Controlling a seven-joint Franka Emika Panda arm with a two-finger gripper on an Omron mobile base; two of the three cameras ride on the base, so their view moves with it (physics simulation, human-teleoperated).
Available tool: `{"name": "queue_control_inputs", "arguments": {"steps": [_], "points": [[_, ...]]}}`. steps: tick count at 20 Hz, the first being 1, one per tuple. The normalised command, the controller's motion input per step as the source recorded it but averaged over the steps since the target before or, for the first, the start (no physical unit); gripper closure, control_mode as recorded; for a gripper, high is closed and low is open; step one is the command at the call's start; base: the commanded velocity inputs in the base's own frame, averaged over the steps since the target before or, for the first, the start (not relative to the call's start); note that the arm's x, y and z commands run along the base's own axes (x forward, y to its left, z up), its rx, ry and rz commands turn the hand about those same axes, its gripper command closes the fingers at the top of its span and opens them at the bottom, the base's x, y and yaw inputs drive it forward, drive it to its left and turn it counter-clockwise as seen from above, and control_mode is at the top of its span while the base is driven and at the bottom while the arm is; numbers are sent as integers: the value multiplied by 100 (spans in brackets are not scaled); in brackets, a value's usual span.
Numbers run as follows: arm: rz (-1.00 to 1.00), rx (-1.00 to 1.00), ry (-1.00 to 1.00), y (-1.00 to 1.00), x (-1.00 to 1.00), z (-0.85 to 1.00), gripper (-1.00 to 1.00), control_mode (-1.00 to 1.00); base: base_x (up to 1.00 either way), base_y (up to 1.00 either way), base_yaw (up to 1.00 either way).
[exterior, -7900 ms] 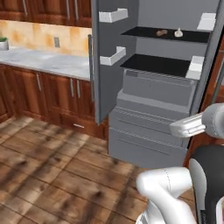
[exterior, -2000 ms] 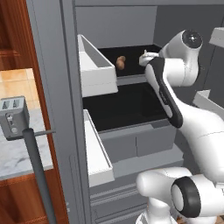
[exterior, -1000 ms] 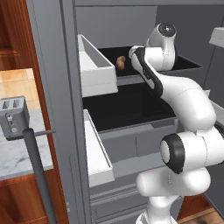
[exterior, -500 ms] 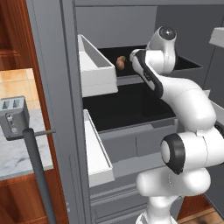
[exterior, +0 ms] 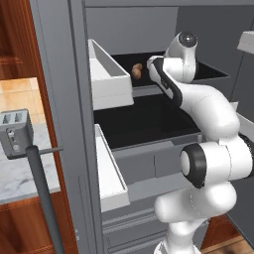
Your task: Gather the potato and garlic from the fridge and place them on a tray on the dining counter. Then gather the steak and chicken drumstick from the fridge and place them on the other tray.
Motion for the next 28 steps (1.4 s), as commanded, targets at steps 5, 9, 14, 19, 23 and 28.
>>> {"name": "queue_control_inputs", "arguments": {"steps": [5, 9, 14, 19, 23, 28], "points": [[0, 0, -7, 8, 13, 7, -100, -100, 0, 0, 0], [0, 0, -2, 3, 22, 3, -100, -100, 0, 0, 0], [0, 2, 5, 0, 45, 0, -100, -100, 0, 0, 0], [0, 2, 3, -4, 20, -3, 100, -100, 0, 0, 0], [0, 0, 0, -1, 1, 0, 100, -100, 0, 0, 0], [0, 0, 0, 0, 0, 0, 100, -100, 0, 0, 0]]}}
